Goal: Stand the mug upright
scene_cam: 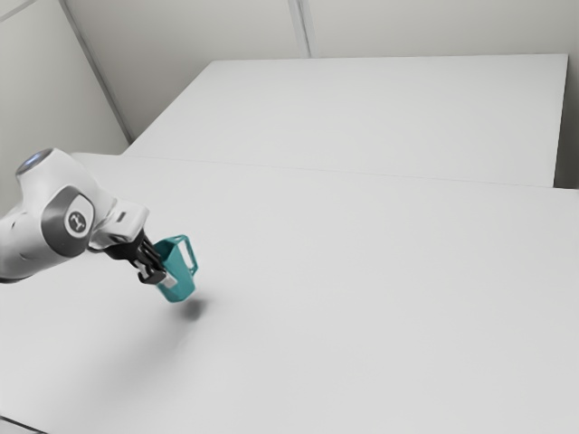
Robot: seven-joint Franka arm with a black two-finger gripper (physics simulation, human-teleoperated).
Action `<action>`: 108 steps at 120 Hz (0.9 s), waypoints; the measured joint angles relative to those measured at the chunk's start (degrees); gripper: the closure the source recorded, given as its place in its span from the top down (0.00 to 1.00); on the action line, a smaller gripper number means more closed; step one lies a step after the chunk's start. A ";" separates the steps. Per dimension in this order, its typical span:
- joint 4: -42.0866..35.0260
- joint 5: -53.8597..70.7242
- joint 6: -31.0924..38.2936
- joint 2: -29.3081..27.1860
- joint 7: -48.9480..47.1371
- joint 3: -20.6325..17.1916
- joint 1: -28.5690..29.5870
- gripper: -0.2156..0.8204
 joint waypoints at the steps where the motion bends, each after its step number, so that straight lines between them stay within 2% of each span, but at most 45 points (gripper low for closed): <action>1: 0.01 0.18 0.06 0.06 -0.52 0.00 0.00 0.05; 34: 0.19 2.11 4.66 2.60 -14.35 -0.28 -0.11 0.05; 69: 1.87 1.64 7.88 6.72 -24.45 -0.70 -1.24 0.05; 87: 2.35 1.23 7.86 7.51 -28.11 -0.70 -1.60 0.05; 108: 4.25 1.60 4.71 9.10 -31.95 -0.70 -1.58 0.04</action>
